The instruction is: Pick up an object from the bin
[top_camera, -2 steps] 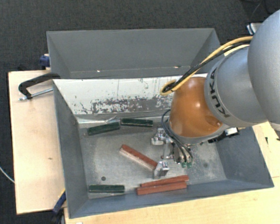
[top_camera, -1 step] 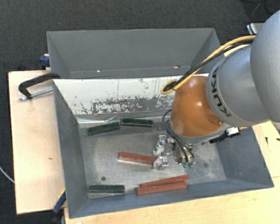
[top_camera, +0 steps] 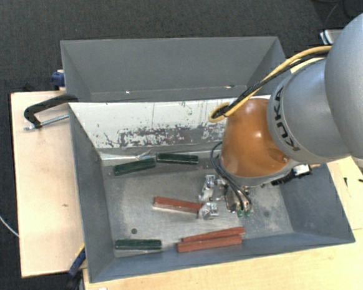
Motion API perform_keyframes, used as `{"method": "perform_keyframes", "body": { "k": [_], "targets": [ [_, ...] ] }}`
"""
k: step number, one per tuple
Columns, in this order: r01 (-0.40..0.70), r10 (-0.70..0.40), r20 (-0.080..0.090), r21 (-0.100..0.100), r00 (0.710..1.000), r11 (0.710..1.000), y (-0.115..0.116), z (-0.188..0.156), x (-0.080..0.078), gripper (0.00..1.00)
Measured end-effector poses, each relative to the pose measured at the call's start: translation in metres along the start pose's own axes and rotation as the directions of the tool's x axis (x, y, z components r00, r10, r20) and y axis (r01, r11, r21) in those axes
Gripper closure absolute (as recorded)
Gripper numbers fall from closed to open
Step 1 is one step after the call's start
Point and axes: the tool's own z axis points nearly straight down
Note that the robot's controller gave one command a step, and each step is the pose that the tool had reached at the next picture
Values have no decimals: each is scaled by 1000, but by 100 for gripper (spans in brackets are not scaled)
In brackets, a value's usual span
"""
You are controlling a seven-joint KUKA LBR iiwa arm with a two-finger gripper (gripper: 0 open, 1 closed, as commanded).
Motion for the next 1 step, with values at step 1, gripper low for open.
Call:
{"method": "perform_keyframes", "body": {
  "k": [1],
  "targets": [
    [-2,2,8,1,1000,1000,22,-164,-2,100]
  ]
}}
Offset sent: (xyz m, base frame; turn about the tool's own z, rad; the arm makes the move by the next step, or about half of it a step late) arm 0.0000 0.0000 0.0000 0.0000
